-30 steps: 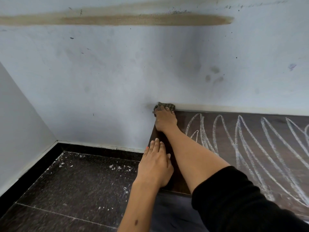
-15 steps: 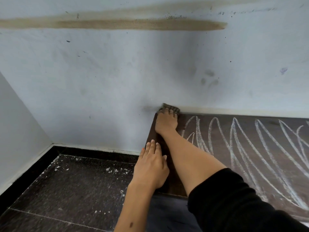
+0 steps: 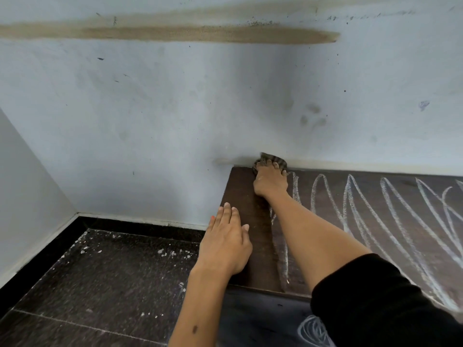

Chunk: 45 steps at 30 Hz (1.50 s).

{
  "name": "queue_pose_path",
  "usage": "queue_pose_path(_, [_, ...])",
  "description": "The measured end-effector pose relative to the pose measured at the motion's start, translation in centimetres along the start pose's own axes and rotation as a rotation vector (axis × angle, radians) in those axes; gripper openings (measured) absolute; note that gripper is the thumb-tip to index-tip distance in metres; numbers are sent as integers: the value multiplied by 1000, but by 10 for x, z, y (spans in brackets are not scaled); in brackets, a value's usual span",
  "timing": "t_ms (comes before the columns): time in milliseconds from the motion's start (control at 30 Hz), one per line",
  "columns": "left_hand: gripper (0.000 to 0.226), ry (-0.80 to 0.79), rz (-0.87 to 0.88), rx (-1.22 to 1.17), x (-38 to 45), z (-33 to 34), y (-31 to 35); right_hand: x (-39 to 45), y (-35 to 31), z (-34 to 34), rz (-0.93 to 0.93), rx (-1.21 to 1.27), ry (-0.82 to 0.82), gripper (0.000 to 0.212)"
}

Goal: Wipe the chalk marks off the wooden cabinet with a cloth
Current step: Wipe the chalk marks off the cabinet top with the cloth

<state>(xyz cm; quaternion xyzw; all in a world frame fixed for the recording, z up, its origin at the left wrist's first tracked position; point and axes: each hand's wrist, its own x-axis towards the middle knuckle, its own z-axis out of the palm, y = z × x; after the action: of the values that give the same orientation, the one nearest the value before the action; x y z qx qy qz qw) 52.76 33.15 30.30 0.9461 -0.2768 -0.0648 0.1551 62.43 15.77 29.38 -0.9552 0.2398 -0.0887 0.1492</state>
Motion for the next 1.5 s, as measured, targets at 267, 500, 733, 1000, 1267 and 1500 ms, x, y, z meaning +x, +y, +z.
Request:
queue_pose_path(267, [53, -42, -41, 12, -1, -2, -4, -87, -20, 5, -42, 33, 16, 54])
queue_pose_path(500, [53, -30, -71, 15, -3, -3, -9, -158, -14, 2, -89, 25, 110, 48])
queue_pose_path(733, [53, -35, -26, 41, -1, 9, -5, -77, -15, 8, -97, 57, -14, 51])
queue_pose_path(1000, [53, 92, 11, 148, -10, 27, -11, -179, -3, -1, -159, 61, 42, 52])
queue_pose_path(1267, [53, 162, 21, 153, -15, 27, -8, -145, -5, -8, -172, 61, -56, 54])
queue_pose_path(1500, [53, 133, 18, 134, -16, 26, -8, -209, 0, -8, -146, 82, 64, 49])
